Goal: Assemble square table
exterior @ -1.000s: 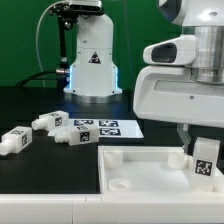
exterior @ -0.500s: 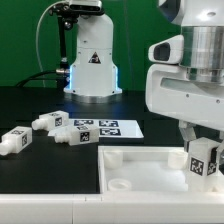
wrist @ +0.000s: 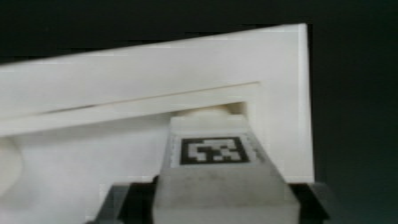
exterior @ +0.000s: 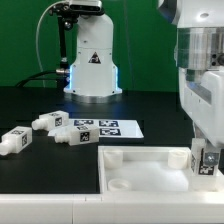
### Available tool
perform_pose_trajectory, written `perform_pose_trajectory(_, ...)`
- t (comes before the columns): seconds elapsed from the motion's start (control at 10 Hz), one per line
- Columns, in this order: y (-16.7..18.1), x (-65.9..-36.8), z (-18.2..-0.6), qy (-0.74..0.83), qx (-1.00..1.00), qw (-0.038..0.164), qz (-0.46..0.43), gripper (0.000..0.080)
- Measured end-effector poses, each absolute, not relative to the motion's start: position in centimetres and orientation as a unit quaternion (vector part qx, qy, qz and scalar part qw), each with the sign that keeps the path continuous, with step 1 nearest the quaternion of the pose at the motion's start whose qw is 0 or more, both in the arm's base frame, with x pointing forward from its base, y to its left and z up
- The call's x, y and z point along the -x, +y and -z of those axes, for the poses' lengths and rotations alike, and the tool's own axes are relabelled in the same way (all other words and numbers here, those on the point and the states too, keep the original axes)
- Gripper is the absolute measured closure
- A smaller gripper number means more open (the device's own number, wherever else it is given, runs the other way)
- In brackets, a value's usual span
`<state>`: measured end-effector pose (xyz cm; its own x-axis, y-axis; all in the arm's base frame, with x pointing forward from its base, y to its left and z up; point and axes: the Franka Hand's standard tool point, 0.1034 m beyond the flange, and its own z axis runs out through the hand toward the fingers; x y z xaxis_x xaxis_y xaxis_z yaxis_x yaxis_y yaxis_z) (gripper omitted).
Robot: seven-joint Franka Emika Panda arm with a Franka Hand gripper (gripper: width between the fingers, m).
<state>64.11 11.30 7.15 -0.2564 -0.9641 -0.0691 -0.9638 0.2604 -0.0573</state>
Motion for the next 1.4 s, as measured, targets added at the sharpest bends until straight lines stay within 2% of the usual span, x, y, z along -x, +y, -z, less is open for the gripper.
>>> perform_pose_trajectory(0.4,11.23,-64.01,-7.09,0.79,0.611,0.049,0.007,0.0515)
perform_pose_trajectory(0.5,11.22,-64.0,-7.08,0.787,0.615,0.048,0.008,0.0337)
perform_pose_trajectory(0.6,11.25,-64.13,-7.31,0.715,0.697,0.047,0.016,0.0217)
perform_pose_trajectory(0.7,11.5,-64.19,-7.47,0.639,0.768,0.047,0.021,0.0217)
perform_pose_trajectory(0.8,11.67,-64.17,-7.5,0.583,0.811,0.047,0.024,0.0165)
perform_pose_trajectory(1.0,11.55,-64.18,-7.47,0.547,0.836,0.045,0.026,0.0153)
perform_pose_trajectory(1.2,11.73,-64.01,-7.36,0.399,0.916,0.013,0.042,0.0151)
perform_pose_trajectory(1.4,11.77,-64.26,-7.26,0.226,0.973,0.001,0.053,0.0151)
